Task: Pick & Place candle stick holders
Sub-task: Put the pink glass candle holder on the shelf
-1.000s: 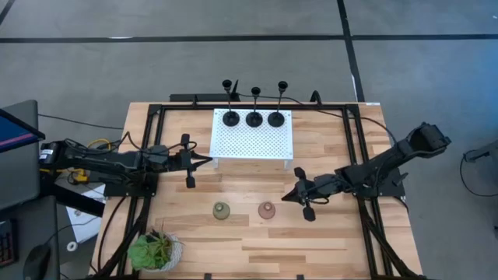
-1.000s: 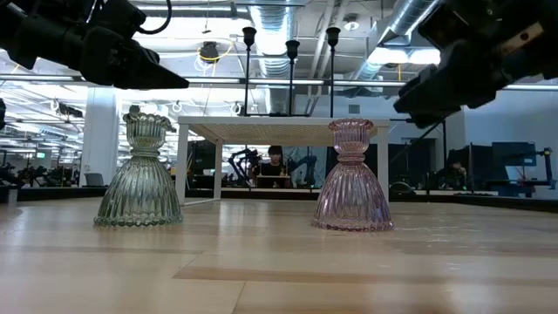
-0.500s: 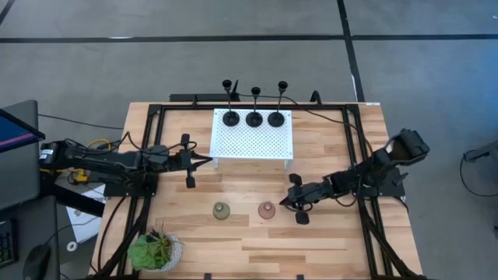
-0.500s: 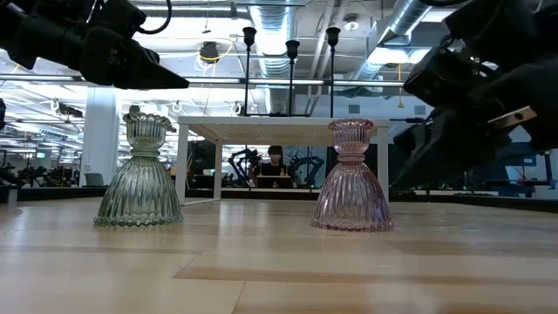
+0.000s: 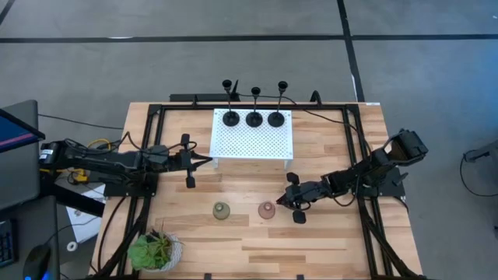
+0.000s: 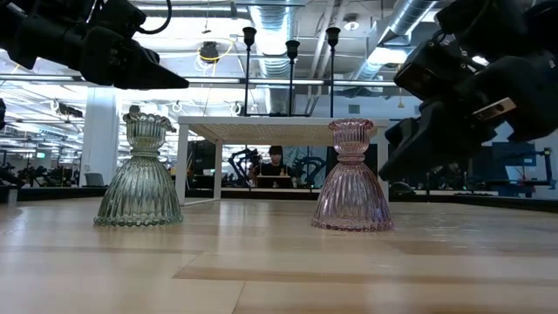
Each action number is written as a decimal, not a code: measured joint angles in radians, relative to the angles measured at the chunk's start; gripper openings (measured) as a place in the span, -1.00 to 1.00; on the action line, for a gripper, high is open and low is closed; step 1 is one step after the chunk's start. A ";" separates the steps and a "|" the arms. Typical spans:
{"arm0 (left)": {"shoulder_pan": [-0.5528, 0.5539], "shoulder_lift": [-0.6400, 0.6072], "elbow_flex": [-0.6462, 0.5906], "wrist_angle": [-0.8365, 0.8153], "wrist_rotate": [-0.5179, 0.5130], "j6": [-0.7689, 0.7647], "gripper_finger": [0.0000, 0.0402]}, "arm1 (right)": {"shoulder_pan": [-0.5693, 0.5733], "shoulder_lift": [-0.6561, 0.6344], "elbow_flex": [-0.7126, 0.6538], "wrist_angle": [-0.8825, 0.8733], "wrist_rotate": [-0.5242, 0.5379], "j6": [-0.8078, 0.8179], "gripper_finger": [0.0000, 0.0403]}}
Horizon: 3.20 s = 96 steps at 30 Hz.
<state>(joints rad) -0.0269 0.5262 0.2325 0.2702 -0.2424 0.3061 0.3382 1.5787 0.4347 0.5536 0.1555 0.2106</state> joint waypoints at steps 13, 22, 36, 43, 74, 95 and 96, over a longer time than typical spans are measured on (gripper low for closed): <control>0.000 0.000 0.000 0.000 0.000 0.000 -0.94 | 0.002 0.000 0.000 0.056 -0.026 0.000 0.29; 0.000 0.000 0.000 0.000 0.000 0.000 -0.94 | 0.002 -0.001 0.018 0.099 -0.024 0.000 0.41; 0.000 0.000 0.000 -0.001 0.000 0.000 -0.94 | 0.002 0.007 0.033 0.098 -0.024 0.018 0.41; 0.000 0.000 0.000 -0.003 0.000 0.000 -0.94 | 0.002 0.161 0.065 0.208 -0.023 0.027 0.41; 0.000 0.000 0.000 -0.008 0.000 -0.004 -0.94 | 0.002 0.208 0.140 0.209 -0.027 0.026 -0.28; 0.000 0.000 0.000 -0.008 0.000 -0.004 -0.94 | -0.058 0.003 0.157 0.180 -0.055 0.026 -0.35; 0.000 0.000 0.000 -0.008 0.000 -0.004 -0.94 | -0.069 -0.023 0.168 0.140 -0.055 0.026 -0.34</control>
<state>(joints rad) -0.0269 0.5266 0.2325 0.2623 -0.2420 0.3023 0.2688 1.5559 0.6026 0.6939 0.1009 0.2367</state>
